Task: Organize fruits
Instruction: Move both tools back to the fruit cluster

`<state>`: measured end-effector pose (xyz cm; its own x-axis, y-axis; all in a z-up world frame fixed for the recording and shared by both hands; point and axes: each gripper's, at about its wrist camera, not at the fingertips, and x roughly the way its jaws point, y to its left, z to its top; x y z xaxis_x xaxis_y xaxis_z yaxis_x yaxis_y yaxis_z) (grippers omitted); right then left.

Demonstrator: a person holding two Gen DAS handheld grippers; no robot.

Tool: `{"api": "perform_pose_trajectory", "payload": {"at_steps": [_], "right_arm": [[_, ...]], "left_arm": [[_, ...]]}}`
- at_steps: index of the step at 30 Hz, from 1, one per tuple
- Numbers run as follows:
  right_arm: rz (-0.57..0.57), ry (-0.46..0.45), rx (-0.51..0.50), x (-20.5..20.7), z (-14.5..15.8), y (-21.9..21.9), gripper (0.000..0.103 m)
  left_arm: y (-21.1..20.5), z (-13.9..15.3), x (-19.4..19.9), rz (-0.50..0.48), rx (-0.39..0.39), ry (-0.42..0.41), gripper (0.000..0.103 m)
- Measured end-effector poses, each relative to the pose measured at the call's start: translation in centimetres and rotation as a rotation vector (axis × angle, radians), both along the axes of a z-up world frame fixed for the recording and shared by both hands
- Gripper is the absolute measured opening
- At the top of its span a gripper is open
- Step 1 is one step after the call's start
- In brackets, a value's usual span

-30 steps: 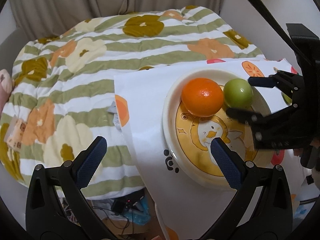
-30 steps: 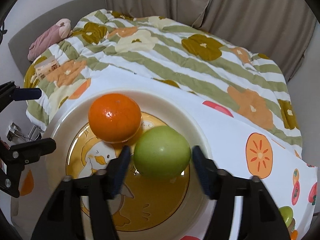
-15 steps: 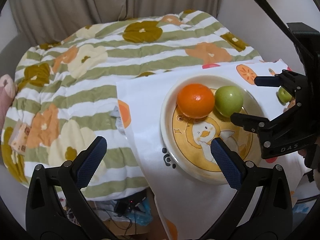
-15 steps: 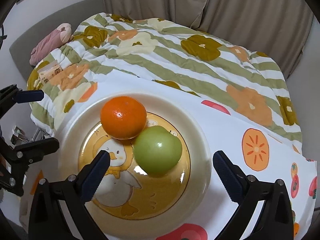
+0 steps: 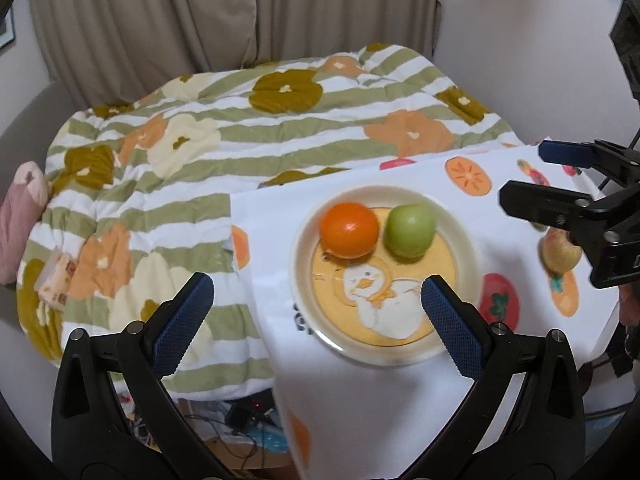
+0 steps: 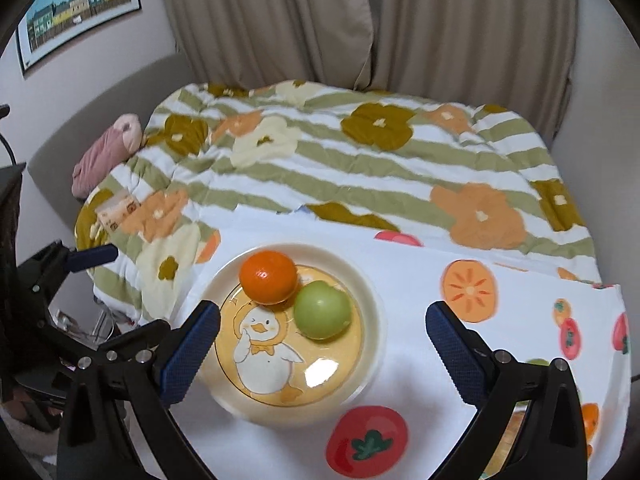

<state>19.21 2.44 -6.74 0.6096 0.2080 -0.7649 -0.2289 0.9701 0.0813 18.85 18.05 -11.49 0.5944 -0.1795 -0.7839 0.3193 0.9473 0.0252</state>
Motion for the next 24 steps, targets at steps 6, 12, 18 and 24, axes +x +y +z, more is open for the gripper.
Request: {"api": "perform_pose_trajectory", "payload": {"at_steps": [6,12,18,24], "right_arm": [[-0.034,-0.050,-0.014,-3.2,2.5,-3.4,0.103],[-0.070,-0.082,-0.033,-6.7,3.8,-8.4,0.103],[-0.121,-0.089,-0.030,-9.7,3.8,-13.7,0.103],[-0.170,-0.079,-0.022,-11.9,2.7,-19.3,0.103]], "left_arm": [[-3.4,2.0,-2.2,-0.001,-0.010,-0.028,0.103],[-8.1,3.2,-4.4,-0.028,-0.035,-0.042,0.103],[-13.1,3.8,-6.2,-0.044,-0.065,-0.048,0.103],[-17.9,2.6,-7.3,-0.051,-0.098,-0.033,0.103]]}}
